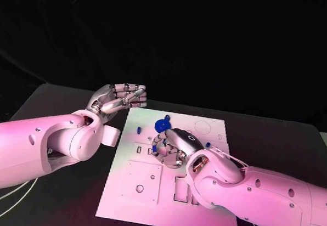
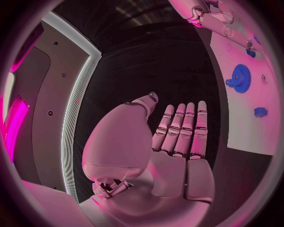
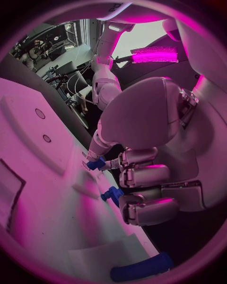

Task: Assemble the parts on the task board

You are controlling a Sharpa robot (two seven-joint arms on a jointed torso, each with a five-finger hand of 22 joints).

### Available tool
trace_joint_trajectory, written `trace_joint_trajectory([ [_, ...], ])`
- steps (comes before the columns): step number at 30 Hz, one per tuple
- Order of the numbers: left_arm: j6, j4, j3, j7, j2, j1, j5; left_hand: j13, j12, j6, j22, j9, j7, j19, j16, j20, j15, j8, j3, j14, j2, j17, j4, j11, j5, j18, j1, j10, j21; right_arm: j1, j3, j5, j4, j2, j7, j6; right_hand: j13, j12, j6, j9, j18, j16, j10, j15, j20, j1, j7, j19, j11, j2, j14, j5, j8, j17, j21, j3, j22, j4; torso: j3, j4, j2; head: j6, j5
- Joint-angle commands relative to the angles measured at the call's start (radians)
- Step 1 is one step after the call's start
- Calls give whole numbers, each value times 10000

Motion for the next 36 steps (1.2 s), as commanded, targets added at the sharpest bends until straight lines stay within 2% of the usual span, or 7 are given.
trace_joint_trajectory([
  [1, 155, 36, 6, 99, 4, 3, 20, -2, 12, 25, -8, 2, 833, -27, -34, 25, -16, -33, 40, 24, -7, 0, 10, -9, 8, -154, -69, -5, -16, -42, -8, -373, -56, 50, -80, 259, 1823, 20, 65, 256, -69, 34, 267, -47, -37, -117, -36, 1028, 1, -4, 1042, -34, 202, 2635, 44, 12, 2633, 33, -5, 1, -6, -22, 14],
  [9, 154, 37, 6, 93, -14, 3, 20, -4, 9, 17, -8, 0, 836, -30, -43, 26, -13, -38, 43, 13, -6, -3, 9, -6, 8, -156, -71, -10, -18, -104, -19, -479, -185, 100, -120, 374, 1831, 30, 58, 259, -69, 34, 276, -46, -35, -137, -34, 1028, 1, -27, 1042, -51, 205, 2635, 44, 4, 2633, 32, -17, 1, -13, -31, 28],
  [22, 155, 38, 6, 85, -37, 3, 20, -4, 9, 17, -8, 0, 836, -30, -43, 26, -13, -38, 43, 13, -6, -3, 9, -6, 8, -156, -71, -10, -18, -117, -21, -717, -259, 141, -109, 511, 1813, 6, 24, 262, -69, 34, 258, -41, -32, -213, -24, 1028, 9, -86, 1042, -97, 206, 2635, 44, -17, 2633, 46, -8, 1, -9, -9, 31],
  [33, 160, 33, 6, 79, -48, 3, 20, -4, 9, 17, -8, 0, 836, -30, -43, 26, -13, -38, 43, 13, -6, -3, 9, -6, 8, -156, -71, -10, -18, -117, -21, -809, -284, 121, -116, 581, 1765, -59, -126, 240, -69, 34, 204, -12, -11, -408, 25, 1028, 48, -265, 1042, -147, 159, 2635, 44, -74, 2633, 102, -10, 0, -11, 0, 30],
  [36, 173, 29, 6, 74, -49, 3, 20, -4, 9, 17, -8, 0, 836, -30, -43, 26, -13, -38, 43, 13, -6, -3, 9, -6, 8, -156, -71, -10, -18, -117, -21, -894, -260, 124, -115, 522, 1746, -86, -277, 197, -69, 34, 181, 23, 14, -490, 81, 1028, 94, -403, 1042, -128, 75, 2635, 44, -103, 2633, 120, -7, 4, -9, 3, 13],
])
